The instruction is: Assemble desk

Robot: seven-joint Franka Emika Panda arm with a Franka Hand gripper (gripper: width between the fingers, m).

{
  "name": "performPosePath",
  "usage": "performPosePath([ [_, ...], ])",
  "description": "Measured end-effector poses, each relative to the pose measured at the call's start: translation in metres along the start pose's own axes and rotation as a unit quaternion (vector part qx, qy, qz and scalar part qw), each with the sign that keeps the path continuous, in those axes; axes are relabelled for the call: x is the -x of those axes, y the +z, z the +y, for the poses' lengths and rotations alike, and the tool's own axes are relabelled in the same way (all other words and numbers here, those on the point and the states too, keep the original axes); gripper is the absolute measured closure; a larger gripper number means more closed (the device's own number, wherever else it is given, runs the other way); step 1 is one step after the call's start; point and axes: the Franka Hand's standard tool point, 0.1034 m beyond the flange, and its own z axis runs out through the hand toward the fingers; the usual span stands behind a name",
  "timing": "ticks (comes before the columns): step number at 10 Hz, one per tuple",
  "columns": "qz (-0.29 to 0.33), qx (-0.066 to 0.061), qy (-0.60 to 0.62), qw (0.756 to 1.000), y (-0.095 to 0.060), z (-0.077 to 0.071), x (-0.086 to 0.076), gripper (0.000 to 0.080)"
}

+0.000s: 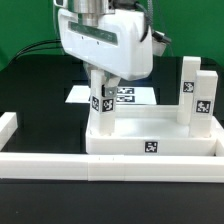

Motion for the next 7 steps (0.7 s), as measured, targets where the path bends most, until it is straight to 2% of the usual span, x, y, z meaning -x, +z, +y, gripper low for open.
performPosePath([
  [3,0.000,-0.001,0.082,0.997,0.0001,-0.0001,-0.0005,0.0512],
  [4,0.000,-0.001,0.077,0.997,0.0003,-0.0001,-0.0003,0.0412],
  [5,0.000,-0.001,0.056,0.998,0.0003,0.0000,-0.0003,0.0276],
  [6,-0.001,-0.001,0.035,0.999,0.0003,0.0005,-0.0006,0.0276],
  [7,0.001,0.000,-0.009,1.000,-0.0008,0.0005,-0.0012,0.0176],
])
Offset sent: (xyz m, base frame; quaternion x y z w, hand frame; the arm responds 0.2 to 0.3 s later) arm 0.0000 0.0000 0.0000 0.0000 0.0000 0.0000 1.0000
